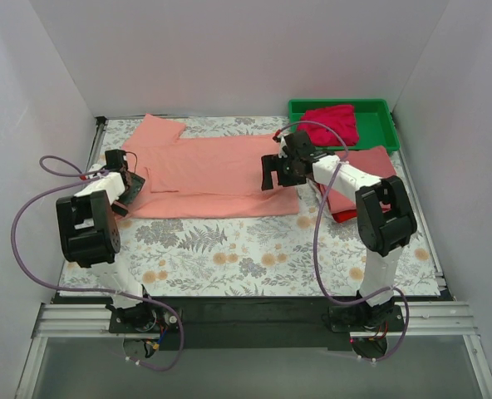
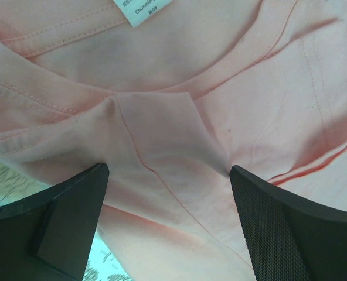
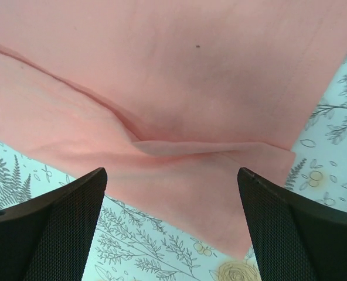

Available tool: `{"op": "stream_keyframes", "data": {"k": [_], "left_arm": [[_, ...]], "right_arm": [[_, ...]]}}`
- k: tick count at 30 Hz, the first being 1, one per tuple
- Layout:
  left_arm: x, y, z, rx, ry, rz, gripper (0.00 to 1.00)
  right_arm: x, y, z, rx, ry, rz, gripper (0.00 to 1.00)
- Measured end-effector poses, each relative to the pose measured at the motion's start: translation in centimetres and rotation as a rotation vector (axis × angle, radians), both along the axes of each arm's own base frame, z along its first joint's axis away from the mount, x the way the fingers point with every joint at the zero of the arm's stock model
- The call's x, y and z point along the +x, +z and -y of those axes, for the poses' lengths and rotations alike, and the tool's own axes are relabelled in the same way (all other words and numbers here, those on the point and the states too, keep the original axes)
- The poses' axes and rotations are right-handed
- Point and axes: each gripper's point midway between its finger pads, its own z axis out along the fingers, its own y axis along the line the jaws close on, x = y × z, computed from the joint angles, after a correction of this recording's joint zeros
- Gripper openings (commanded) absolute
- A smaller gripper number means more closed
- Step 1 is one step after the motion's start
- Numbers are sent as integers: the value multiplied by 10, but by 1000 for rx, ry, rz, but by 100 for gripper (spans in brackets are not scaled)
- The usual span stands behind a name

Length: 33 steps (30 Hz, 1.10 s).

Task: Fold and stack the t-shirts
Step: Fold the tshirt

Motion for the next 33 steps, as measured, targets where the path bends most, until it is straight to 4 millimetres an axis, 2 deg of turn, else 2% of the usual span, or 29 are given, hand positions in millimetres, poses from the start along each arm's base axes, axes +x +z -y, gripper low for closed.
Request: {"op": "stream_keyframes", "data": {"k": [6,9,14,17,20,22,26,31,33], "left_arm": [[-34,0,6,-9,18,-13,85],[-40,-1,7,-13,22,-22,86],[-44,0,8,-25,49,-21,86],[-57,-1,11,-39,85,-30,86],[-76,-1,14,-52,134,-42,85],[-92,-2,17,-63,175,-65,86],[-124,-3,25,-88,233,-67,86],[-161,-1,34,-114,293,-69,86],[-169,1,36,-119,309,-67,85]], "right_arm": [[6,53,-1,29,-1,128,98],[1,57,-8,34,16,139,98],[-29,25,-37,9,102,63,98],[-49,-2,-45,-18,139,3,98],[-71,-28,-34,-50,136,-57,98],[-75,-27,-31,-33,128,-40,98],[-99,-31,-14,-24,114,-36,98],[-139,-34,7,-24,106,-33,98],[-158,-34,14,-16,106,-28,98]]}}
